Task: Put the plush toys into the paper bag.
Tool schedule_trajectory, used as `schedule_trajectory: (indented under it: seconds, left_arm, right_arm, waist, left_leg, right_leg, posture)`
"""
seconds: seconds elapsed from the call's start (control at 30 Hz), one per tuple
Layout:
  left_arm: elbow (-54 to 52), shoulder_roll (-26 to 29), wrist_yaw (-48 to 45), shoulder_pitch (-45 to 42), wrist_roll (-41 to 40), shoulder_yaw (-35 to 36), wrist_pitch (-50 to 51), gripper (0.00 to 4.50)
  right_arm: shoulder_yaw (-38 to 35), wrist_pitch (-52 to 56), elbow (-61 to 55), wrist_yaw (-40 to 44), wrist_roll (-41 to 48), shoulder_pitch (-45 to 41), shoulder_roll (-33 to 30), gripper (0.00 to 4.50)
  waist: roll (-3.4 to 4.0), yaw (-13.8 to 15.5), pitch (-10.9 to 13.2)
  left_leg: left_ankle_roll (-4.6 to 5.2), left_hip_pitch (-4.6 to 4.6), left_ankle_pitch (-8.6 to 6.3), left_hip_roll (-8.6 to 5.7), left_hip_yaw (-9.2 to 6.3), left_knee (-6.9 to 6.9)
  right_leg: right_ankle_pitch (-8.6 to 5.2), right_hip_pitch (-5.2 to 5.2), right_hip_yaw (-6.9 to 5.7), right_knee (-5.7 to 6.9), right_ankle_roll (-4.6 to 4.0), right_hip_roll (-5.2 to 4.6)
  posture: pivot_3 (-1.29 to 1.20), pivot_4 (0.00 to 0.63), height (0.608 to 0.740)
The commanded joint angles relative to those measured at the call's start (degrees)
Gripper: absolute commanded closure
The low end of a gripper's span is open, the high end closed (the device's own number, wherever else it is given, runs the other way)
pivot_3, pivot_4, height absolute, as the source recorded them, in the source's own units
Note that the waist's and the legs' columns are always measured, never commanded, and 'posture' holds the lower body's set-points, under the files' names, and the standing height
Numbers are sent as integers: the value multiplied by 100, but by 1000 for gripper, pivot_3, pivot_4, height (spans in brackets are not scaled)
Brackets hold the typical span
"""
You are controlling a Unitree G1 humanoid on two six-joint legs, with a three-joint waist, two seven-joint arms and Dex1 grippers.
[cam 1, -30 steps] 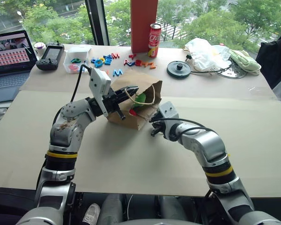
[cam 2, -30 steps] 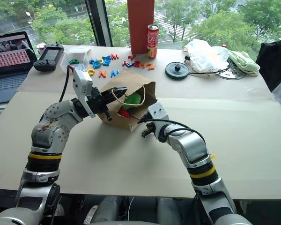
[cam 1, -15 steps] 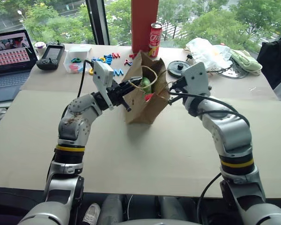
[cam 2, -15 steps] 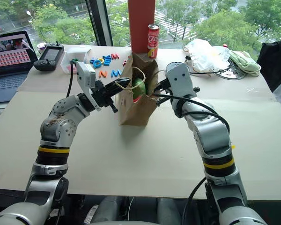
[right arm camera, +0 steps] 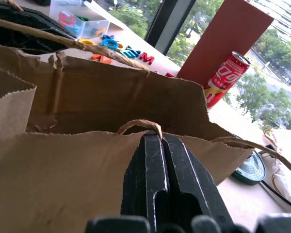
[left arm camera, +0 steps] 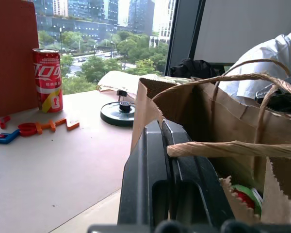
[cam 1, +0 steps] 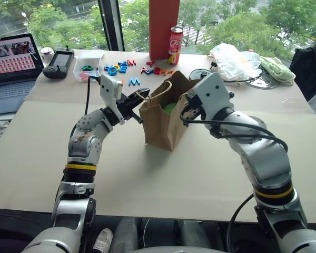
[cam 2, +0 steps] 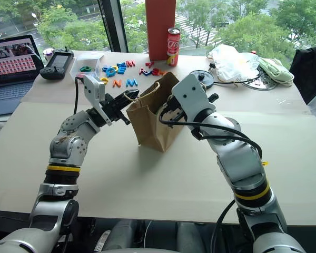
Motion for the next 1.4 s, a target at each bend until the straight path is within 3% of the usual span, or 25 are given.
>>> schedule_trajectory:
  seconds: [0.03,0.3,0.33,0.37,0.73,1.0,1.17,1.3,1.4]
  left_arm:
    - [201,-44,-49,-324,59,76,-269,4500]
    - [341,-67,-219,-304,59,-15,-185,4500]
    - [316,-53,-230,-291,42,-4,-149,4207]
    - [291,-38,-249,-282,18,7,-100,3914]
    - [-724,424,-477,30,-523,252,868,100]
    - [-1247,815,-462,444,-1435,888,1942,100]
    - [-1062,1032,-738,883,-1198,717,1835,100]
    - [-884,1030,-946,1045,-978,522,1565,94]
    - [-616,924,-967,1058,-837,473,1316,94]
  right_arm:
    - [-10,115,-202,62,-5,-4,19,4478]
    - [-87,311,-249,104,46,84,127,4478]
    - [-162,312,-278,105,88,101,174,3900]
    - [-227,318,-303,112,130,111,212,3764]
    - [-1131,744,-814,715,1126,25,315,7]
    - [-2000,1252,-978,1297,2103,-267,-138,7]
    - [-2423,1441,-667,1526,2632,-598,-377,7]
    - [-2546,1539,-572,1622,3060,-743,-405,1059]
    - [-2369,1483,-585,1689,3180,-524,-531,2088]
  waist:
    - [0,-1,0]
    - [0,-6,0]
    - [0,-7,0]
    - [0,-7,0]
    - [0,-14,0]
    - [0,-14,0]
    - [0,-16,0]
    - [0,-11,0]
    - [0,7,0]
  left_leg:
    - [0,0,0,0,0,0]
    - [1,0,0,0,1,0]
    - [1,0,0,0,1,0]
    - [1,0,0,0,1,0]
    - [0,1,0,3,-2,-1]
    - [0,2,0,6,-4,0]
    - [0,9,0,5,-5,-2]
    - [0,9,0,3,-1,-3]
    - [0,8,0,5,-3,-3]
  right_leg:
    - [0,0,0,0,0,0]
    - [0,0,0,0,0,0]
    - [0,0,0,0,0,0]
    - [0,0,0,0,0,0]
    - [0,0,0,2,0,1]
    - [0,1,0,2,0,-2]
    - [0,7,0,2,0,-1]
    - [0,6,-1,1,-1,-1]
    - [0,6,-1,2,-1,-3]
  posture:
    - [0,150,739]
    - [0,150,739]
    - [0,150,739]
    - [0,150,739]
    - [0,150,739]
    - [0,150,739]
    - [0,150,739]
    - [0,150,739]
    - [0,150,739]
